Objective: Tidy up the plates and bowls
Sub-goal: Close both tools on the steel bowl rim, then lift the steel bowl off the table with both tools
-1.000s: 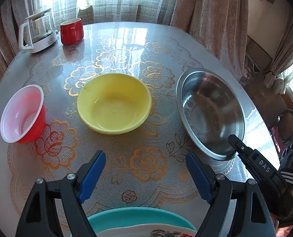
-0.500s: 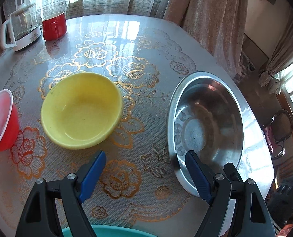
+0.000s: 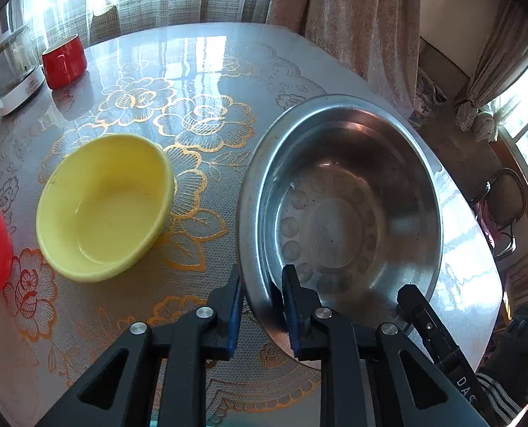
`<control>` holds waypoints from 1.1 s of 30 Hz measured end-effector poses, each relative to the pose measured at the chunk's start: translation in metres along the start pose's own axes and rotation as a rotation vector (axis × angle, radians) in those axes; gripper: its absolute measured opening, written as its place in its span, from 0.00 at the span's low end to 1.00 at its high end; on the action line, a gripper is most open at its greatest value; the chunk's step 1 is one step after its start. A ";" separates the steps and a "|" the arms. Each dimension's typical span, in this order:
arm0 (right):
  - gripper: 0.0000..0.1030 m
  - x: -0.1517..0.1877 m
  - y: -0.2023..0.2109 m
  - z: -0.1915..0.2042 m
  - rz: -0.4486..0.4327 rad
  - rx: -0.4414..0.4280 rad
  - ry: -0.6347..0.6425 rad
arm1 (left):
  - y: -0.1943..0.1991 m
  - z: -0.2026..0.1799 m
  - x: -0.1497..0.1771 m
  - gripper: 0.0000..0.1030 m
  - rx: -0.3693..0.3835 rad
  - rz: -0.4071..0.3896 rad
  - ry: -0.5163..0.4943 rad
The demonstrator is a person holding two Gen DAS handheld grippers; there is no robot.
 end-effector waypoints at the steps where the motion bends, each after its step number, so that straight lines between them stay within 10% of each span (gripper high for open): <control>1: 0.19 0.000 0.000 -0.001 0.001 -0.002 -0.004 | 0.001 -0.004 0.001 0.17 -0.017 -0.005 -0.015; 33: 0.17 0.055 0.043 0.003 -0.008 -0.043 0.007 | 0.038 0.008 0.100 0.20 0.051 -0.057 -0.031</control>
Point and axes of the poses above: each gripper's, at about its wrist camera, not at the fingertips, and y roughly against the way its jaws point, z to its left, x to its underside, the point moved 1 cm from there along -y, roughly the way its jaws point, and after that the axes turned 15 degrees about z, right-handed, at the moved point
